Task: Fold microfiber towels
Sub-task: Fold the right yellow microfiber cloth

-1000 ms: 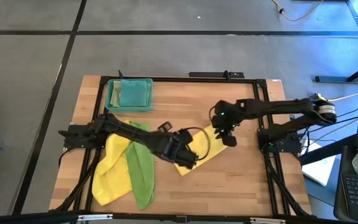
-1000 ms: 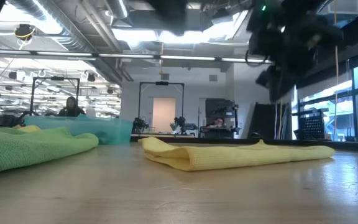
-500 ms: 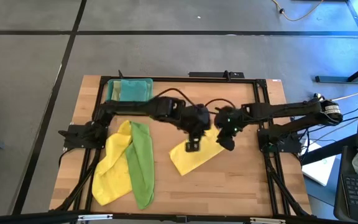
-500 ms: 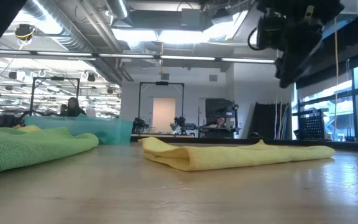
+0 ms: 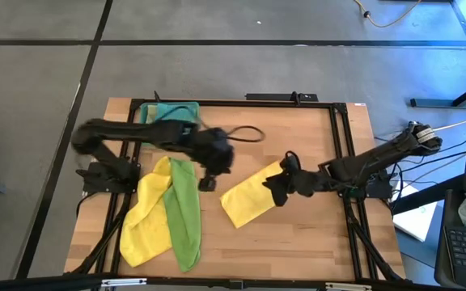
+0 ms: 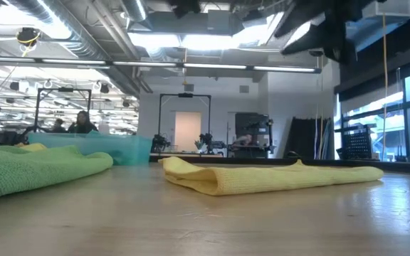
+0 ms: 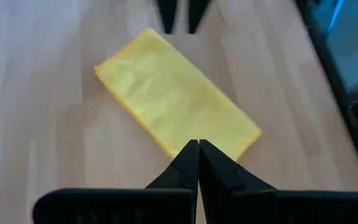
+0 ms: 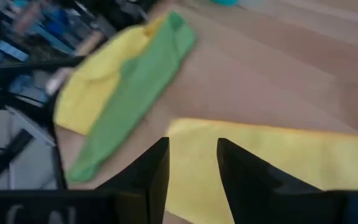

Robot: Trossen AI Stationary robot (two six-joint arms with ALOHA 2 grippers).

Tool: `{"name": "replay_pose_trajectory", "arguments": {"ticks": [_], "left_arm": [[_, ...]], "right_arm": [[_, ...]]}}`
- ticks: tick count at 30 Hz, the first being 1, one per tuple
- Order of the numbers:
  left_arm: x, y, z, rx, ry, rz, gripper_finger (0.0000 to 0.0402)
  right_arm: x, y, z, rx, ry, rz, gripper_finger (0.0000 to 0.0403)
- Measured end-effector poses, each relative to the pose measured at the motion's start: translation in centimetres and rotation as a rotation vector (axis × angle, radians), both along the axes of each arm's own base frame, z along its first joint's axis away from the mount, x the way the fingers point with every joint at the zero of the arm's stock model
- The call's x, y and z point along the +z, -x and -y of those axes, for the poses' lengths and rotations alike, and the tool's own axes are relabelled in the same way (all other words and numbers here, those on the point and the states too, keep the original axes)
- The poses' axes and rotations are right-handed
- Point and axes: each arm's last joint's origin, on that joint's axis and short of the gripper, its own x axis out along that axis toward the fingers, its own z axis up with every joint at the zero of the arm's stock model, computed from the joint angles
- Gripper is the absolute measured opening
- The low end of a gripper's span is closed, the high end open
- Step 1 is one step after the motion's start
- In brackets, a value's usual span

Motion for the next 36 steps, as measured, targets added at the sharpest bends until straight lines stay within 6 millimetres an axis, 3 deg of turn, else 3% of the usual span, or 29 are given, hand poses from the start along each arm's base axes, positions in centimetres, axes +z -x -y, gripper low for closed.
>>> {"name": "replay_pose_trajectory", "arguments": {"ticks": [6, 12, 15, 19, 24, 31, 36], "left_arm": [[-2.7, 6.0, 0.3, 0.125, 0.146, 0.138, 0.0003], [-3.9, 10.3, 1.5, 0.226, 0.217, 0.156, 0.0001], [-4.1, 11.8, 2.0, 0.273, 0.223, 0.180, 0.0002], [-4.5, 13.0, 2.6, 0.316, 0.214, 0.199, 0.0002], [-5.0, 13.6, 3.2, 0.301, 0.213, 0.179, 0.0003], [-5.1, 13.9, 4.0, 0.257, 0.205, 0.164, 0.0001], [-5.1, 14.1, 4.4, 0.251, 0.189, 0.164, 0.0005]], "right_arm": [[-0.4, -3.3, -2.2, 0.189, 0.068, -0.030, 0.0137], [-0.6, -9.4, -4.5, 0.457, 0.263, -0.207, 0.0137], [-1.6, -12.1, -5.7, 0.600, 0.362, -0.352, 0.0137], [-4.3, -14.5, -7.4, 0.701, 0.411, -0.538, 0.0140], [-7.4, -16.3, -9.1, 0.780, 0.328, -0.592, 0.0166], [-8.1, -16.8, -10.4, 0.760, 0.399, -0.600, 0.0237], [-8.9, -16.4, -10.0, 0.767, 0.454, -0.639, 0.0249]]}}
